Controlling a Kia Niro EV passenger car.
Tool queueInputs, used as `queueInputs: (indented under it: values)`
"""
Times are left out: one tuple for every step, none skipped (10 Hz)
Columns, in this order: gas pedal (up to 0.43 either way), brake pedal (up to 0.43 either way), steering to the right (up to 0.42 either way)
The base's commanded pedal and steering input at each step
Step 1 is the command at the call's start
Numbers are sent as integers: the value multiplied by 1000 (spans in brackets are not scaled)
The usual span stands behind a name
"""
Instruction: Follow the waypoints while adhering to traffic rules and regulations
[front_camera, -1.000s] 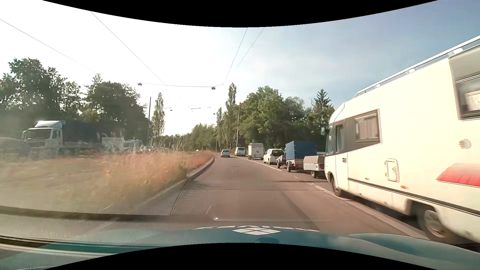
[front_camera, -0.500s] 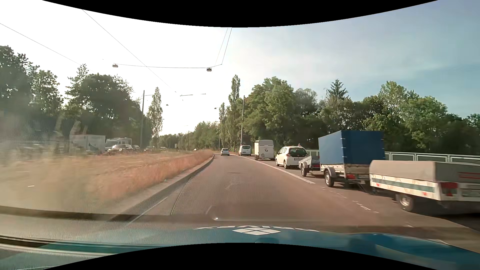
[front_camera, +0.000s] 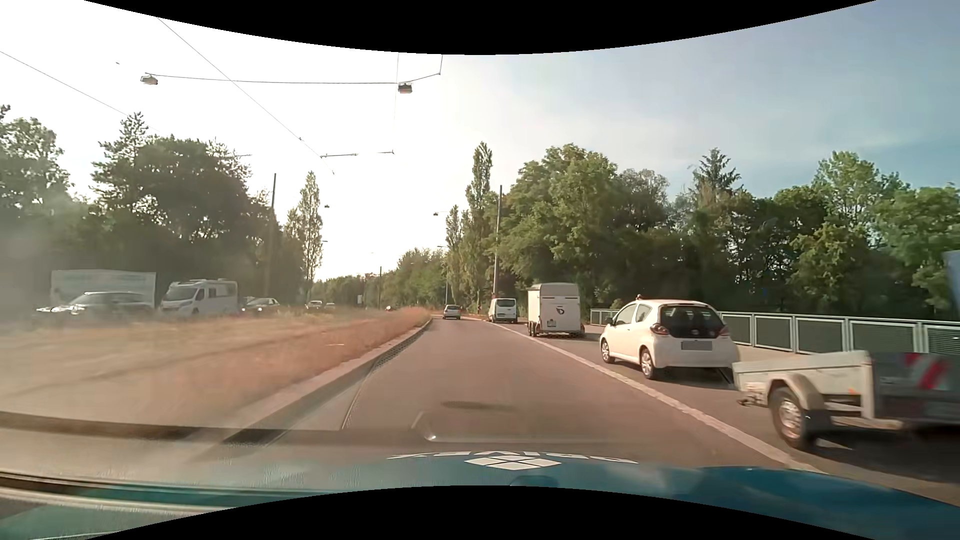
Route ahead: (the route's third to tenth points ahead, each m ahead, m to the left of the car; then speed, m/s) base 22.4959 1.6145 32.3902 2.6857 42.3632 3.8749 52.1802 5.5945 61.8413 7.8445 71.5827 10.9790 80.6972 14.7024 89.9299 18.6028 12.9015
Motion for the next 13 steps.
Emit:
queueInputs:
  values:
    - [189,0,-22]
    - [189,0,-21]
    - [189,0,-22]
    - [189,0,-23]
    - [189,0,-23]
    - [189,0,-22]
    - [189,0,-22]
    - [189,0,-21]
    - [189,0,-18]
    - [189,0,-15]
    - [189,0,-13]
    - [177,0,-12]
    - [177,0,-12]
